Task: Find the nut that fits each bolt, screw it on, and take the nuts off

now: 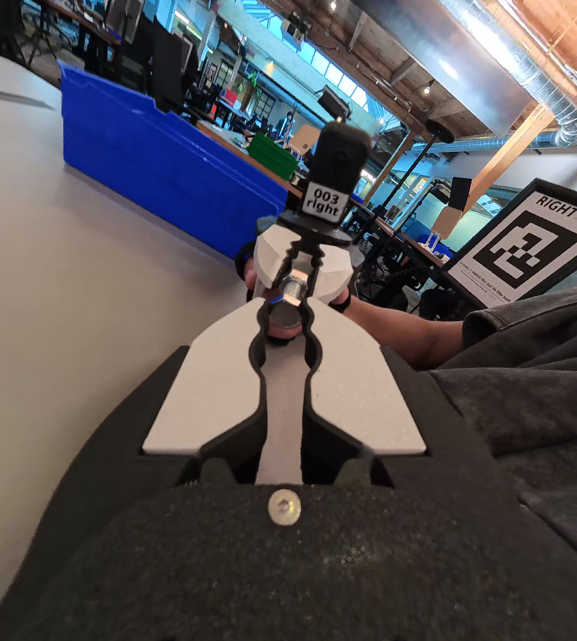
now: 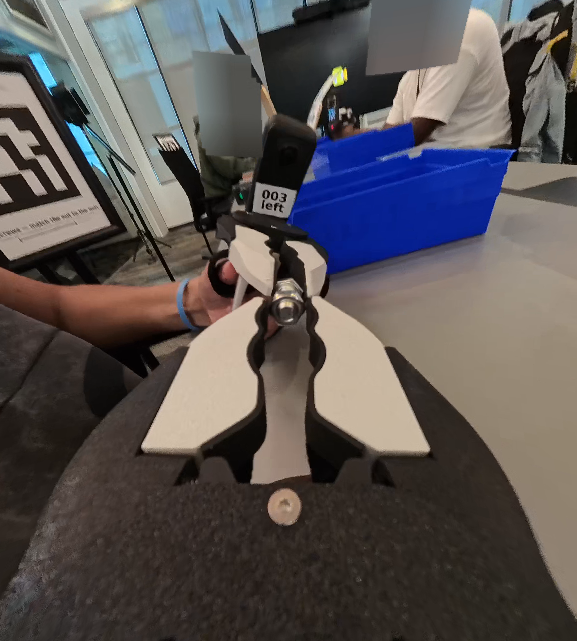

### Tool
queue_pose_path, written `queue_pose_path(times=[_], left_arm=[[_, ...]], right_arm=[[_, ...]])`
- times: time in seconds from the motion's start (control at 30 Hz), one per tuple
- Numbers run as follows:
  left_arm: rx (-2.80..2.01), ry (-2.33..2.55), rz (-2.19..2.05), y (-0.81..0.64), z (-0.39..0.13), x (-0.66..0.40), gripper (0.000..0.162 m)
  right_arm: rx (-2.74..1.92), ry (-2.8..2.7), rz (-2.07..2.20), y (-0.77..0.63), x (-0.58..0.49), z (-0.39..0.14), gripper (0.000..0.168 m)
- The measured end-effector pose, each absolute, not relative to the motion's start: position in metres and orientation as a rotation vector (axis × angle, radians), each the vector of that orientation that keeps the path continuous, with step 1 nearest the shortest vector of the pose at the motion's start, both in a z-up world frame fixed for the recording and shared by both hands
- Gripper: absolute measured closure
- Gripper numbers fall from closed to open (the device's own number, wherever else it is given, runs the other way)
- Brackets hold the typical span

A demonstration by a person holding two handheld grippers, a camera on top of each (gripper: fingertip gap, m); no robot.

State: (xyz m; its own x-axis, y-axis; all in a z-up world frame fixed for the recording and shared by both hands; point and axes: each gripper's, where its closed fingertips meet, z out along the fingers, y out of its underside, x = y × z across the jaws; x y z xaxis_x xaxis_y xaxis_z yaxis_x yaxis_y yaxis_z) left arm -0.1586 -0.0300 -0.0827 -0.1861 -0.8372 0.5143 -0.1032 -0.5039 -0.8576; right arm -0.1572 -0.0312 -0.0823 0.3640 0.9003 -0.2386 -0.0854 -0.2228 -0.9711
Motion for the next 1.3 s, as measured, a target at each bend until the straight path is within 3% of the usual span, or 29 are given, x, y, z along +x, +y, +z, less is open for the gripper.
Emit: queue_pose_path(times=[0.07,0.17,0.23,0.4,0.5,0.6,0.67,0.73,0.83,0.93,1.0,1.03,1.2,1.3], left_arm=[[-1.512,1.099,-1.713,-0.029,-0.080,-0.160,0.145],[-1.499,1.084,-1.702,-0.028,-0.078,-0.162,0.145],[-1.516,1.098,-1.681,-0.027,-0.082,-0.162,0.145],[-1.536,1.109,-1.659,-0.025,-0.086,-0.162,0.145],[-1.523,1.081,-1.671,-0.023,-0.082,-0.163,0.145],[-1.534,1.084,-1.685,-0.023,-0.084,-0.162,0.145],[-1.552,1.084,-1.659,-0.020,-0.087,-0.162,0.145],[-1.557,1.099,-1.652,-0.021,-0.089,-0.162,0.145],[-1.502,1.066,-1.713,-0.025,-0.078,-0.163,0.145],[-1.534,1.089,-1.687,-0.024,-0.085,-0.162,0.145],[-1.560,1.091,-1.649,-0.022,-0.089,-0.161,0.145],[-1.567,1.099,-1.630,-0.021,-0.091,-0.161,0.145],[-1.501,1.069,-1.703,-0.024,-0.078,-0.164,0.145],[-1.539,1.089,-1.679,-0.023,-0.086,-0.162,0.145]], right_arm=[[-1.537,-0.714,1.209,-0.031,-0.158,-0.084,0.126],[-1.627,-0.694,1.421,-0.039,-0.165,-0.092,0.106],[-1.561,-0.702,1.441,-0.042,-0.165,-0.082,0.116],[-1.438,-0.668,1.327,-0.038,-0.150,-0.054,0.120],[-1.586,-0.736,1.313,-0.039,-0.156,-0.083,0.115],[-1.550,-0.746,1.346,-0.044,-0.162,-0.074,0.106],[-1.440,-0.720,1.345,-0.044,-0.157,-0.055,0.120],[-1.452,-0.681,1.305,-0.037,-0.151,-0.056,0.120],[-1.630,-0.742,1.322,-0.038,-0.159,-0.092,0.112],[-1.572,-0.760,1.346,-0.044,-0.167,-0.079,0.106],[-1.460,-0.766,1.303,-0.045,-0.161,-0.056,0.124],[-1.439,-0.742,1.285,-0.043,-0.157,-0.050,0.125],[-1.654,-0.783,1.252,-0.038,-0.161,-0.098,0.117],[-1.569,-0.770,1.284,-0.041,-0.166,-0.079,0.110]])
